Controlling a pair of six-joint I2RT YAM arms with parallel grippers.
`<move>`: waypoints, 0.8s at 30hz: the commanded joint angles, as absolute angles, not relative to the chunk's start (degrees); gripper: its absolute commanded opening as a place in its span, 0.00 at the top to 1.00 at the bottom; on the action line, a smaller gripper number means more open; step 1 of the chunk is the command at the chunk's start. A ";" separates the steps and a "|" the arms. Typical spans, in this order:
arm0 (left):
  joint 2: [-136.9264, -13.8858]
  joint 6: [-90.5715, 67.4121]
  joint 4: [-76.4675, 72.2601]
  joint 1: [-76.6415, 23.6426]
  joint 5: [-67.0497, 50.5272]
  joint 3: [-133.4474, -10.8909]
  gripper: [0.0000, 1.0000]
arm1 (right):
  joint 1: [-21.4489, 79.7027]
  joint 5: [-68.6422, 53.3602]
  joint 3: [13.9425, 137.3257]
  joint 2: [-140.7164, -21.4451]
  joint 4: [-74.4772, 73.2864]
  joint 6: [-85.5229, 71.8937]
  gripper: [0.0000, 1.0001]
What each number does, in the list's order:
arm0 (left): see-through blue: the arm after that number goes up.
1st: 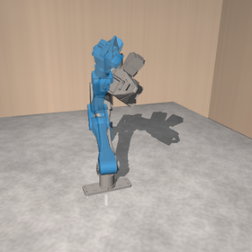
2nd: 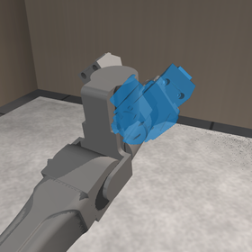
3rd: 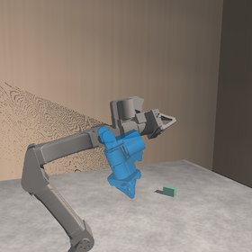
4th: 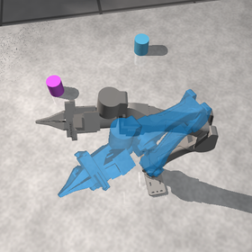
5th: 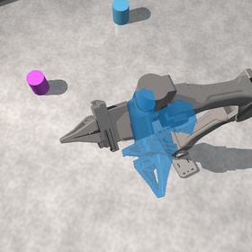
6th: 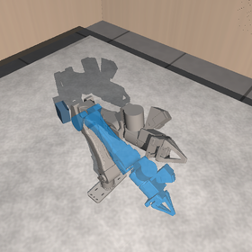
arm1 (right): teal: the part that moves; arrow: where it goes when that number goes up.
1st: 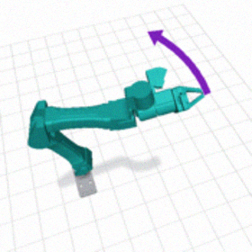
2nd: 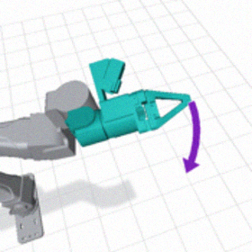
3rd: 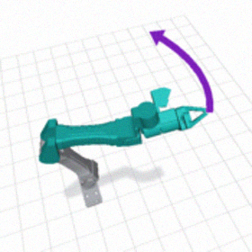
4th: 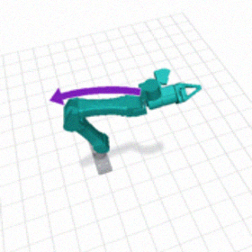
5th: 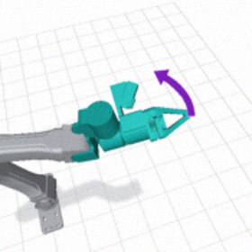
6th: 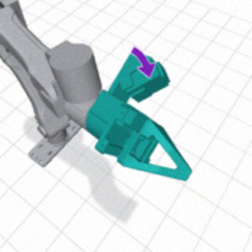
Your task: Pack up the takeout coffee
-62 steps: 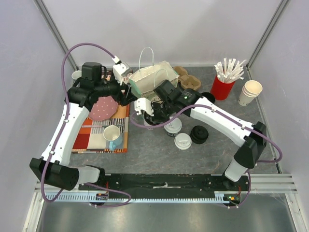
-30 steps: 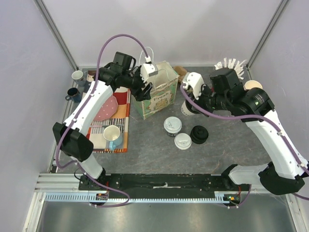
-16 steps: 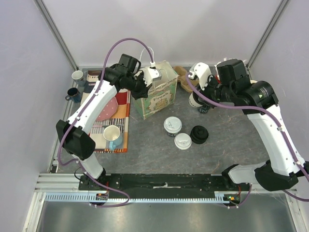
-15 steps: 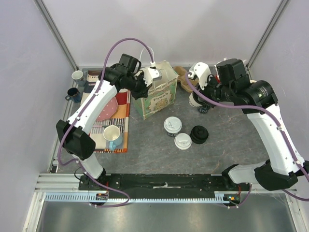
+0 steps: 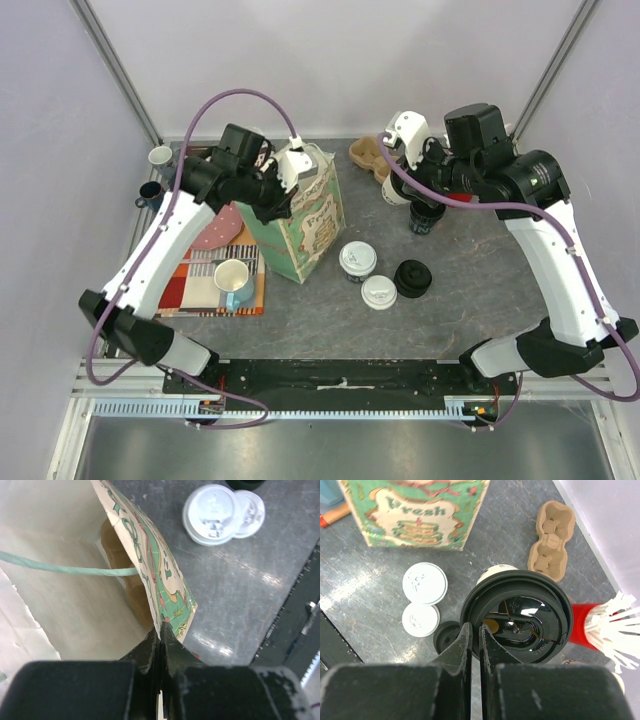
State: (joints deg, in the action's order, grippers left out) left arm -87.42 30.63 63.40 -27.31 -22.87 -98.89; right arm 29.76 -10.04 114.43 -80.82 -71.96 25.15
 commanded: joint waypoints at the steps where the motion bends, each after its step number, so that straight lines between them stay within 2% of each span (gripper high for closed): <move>1: -80.52 26.10 65.47 -29.26 -26.54 -93.36 0.98 | 29.53 -12.13 120.05 -82.88 -70.31 26.28 1.00; 13: -68.30 23.56 69.26 -36.73 -24.08 -82.10 0.98 | 29.53 -17.48 122.52 -84.90 -68.38 26.10 1.00; 24: -67.15 20.04 61.97 -37.44 -16.00 -79.37 0.98 | 29.79 -20.21 121.90 -86.40 -65.13 25.58 1.00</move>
